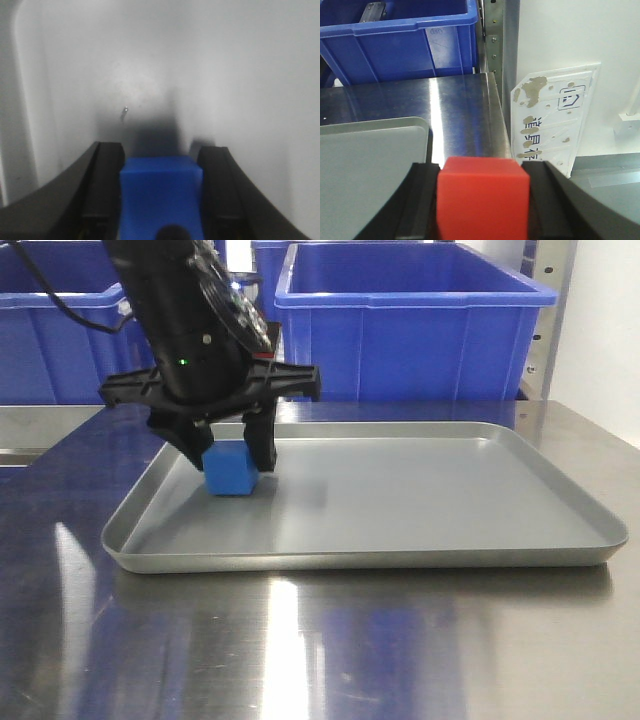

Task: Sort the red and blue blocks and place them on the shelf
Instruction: 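Lift the blue cube off the tray with the left gripper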

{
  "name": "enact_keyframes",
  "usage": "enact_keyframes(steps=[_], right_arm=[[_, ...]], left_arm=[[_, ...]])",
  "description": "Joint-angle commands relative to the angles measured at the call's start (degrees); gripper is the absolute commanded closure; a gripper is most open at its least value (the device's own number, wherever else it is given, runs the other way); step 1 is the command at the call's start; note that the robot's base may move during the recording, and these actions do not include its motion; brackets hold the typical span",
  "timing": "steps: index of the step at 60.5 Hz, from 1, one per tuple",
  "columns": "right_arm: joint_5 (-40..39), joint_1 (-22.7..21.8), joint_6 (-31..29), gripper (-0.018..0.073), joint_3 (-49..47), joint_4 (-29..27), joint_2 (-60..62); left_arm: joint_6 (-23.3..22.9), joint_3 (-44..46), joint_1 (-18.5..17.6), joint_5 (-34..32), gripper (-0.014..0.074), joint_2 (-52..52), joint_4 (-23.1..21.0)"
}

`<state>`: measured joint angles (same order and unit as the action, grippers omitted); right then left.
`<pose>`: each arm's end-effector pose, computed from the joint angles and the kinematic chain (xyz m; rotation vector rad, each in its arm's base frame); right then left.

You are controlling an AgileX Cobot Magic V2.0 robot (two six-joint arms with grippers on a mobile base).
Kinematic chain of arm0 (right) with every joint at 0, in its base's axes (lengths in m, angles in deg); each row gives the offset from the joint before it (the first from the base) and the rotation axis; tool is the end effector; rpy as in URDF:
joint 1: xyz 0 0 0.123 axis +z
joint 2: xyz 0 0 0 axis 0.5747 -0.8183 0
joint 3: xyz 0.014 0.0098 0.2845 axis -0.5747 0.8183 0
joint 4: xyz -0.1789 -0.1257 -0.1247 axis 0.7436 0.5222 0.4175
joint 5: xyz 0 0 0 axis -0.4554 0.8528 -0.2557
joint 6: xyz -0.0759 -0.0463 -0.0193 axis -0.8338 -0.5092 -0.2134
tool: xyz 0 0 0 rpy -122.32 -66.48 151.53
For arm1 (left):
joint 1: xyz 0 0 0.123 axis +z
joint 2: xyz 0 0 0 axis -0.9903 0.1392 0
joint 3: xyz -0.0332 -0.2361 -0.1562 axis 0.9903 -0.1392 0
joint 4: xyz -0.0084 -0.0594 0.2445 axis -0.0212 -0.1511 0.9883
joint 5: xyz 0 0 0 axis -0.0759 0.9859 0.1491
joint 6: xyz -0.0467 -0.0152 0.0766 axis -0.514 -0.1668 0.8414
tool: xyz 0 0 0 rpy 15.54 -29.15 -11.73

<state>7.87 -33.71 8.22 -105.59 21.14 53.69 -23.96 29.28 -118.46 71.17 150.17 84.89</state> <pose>0.1166 0.0000 0.3183 0.1404 1.8576 0.0949 0.3346 -0.2379 0.2220 0.1675 2.6881 -0.2489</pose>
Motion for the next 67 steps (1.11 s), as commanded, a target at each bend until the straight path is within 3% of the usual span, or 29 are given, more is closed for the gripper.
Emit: enact_keyframes(steps=[1, 16, 41, 67], right_arm=[[-5.3, -0.3, -0.3, 0.0498, -1.6, 0.9, 0.1], [-5.3, -0.3, -0.3, 0.0498, -1.6, 0.9, 0.1], [-5.3, -0.3, -0.3, 0.0498, -1.6, 0.9, 0.1], [-5.3, -0.3, -0.3, 0.0498, -1.6, 0.9, 0.1]], left_arm=[[-0.5, 1.7, 0.4, -1.9, 0.0478, -5.7, -0.1], [-0.5, 1.7, 3.2, -1.9, 0.0478, -11.7, 2.3], [-0.4, -0.7, 11.4, -2.2, 0.0478, -26.9, 9.3], [-0.5, -24.9, 20.6, -13.7, 0.0478, -50.1, 9.4]])
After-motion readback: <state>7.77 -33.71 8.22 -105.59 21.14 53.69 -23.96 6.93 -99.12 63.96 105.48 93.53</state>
